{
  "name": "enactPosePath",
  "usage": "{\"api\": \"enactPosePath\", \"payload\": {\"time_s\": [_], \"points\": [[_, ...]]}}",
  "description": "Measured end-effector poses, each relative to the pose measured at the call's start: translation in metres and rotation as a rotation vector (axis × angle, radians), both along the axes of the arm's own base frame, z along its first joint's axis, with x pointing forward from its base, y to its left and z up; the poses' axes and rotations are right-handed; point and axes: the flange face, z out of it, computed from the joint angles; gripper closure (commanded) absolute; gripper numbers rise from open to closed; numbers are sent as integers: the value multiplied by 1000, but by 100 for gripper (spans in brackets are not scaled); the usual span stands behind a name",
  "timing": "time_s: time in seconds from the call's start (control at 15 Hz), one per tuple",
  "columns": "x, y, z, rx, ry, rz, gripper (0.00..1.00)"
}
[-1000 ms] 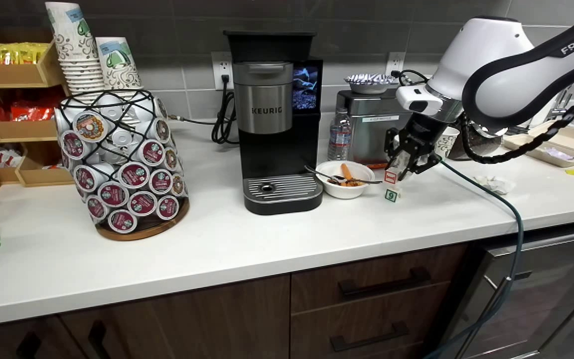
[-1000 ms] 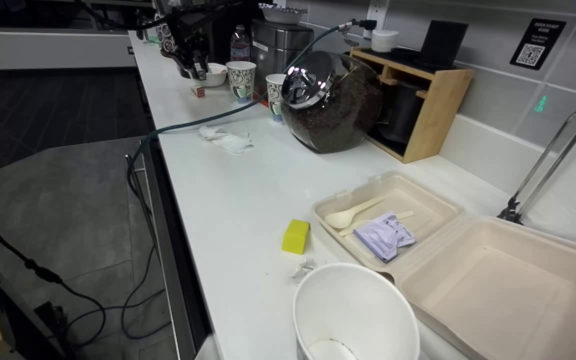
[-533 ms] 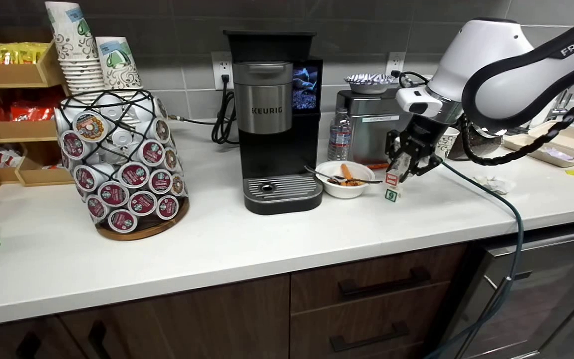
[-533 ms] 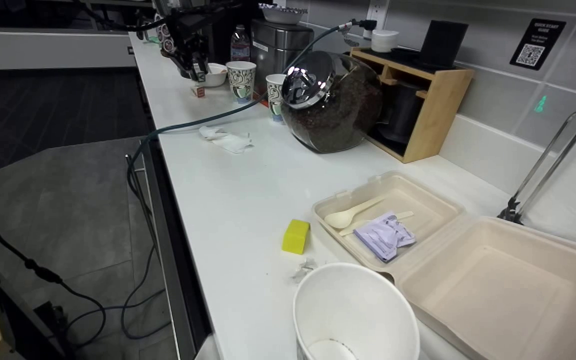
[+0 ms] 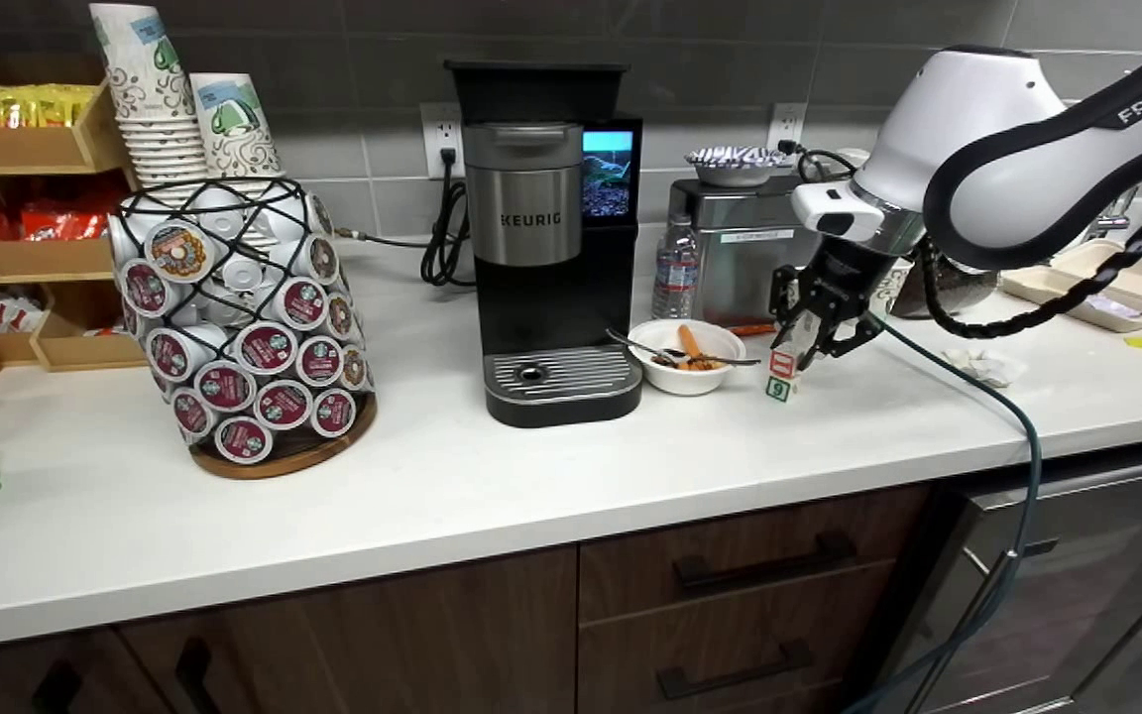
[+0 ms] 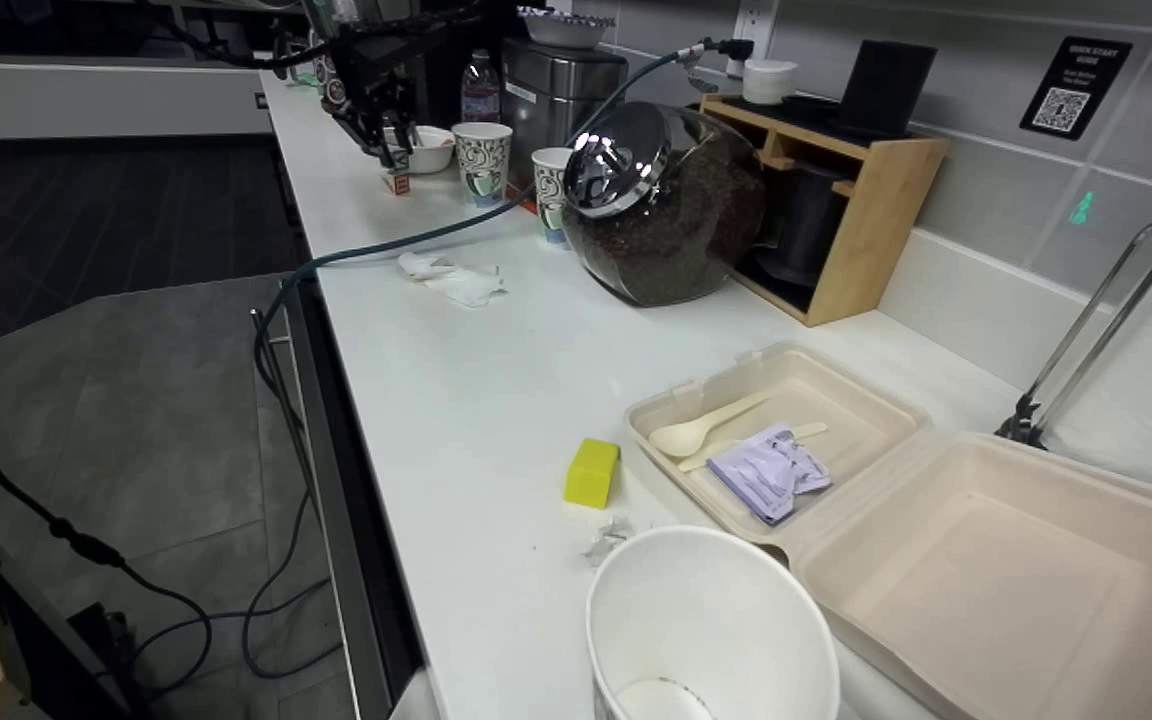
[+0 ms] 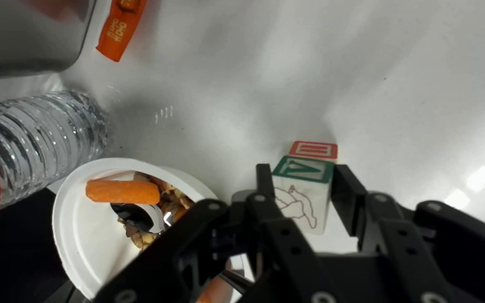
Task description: Shift the block to the left
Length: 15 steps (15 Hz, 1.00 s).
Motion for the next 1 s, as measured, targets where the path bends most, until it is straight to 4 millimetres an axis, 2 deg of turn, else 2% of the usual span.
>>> {"api": "enactPosePath", "payload": {"time_s": [0.33,0.4,0.47,0.73,0.8,1.0], "points": [[-2,2,-2,2,3,3,86],[-2,2,-3,2,5,3,36],[-3,3,-4,2,7,3,35],[-4,2,-5,2,11,1,6],[-4,2,-4,2,9,0,1],[-2,0,8,5,-33,-3,0]]}}
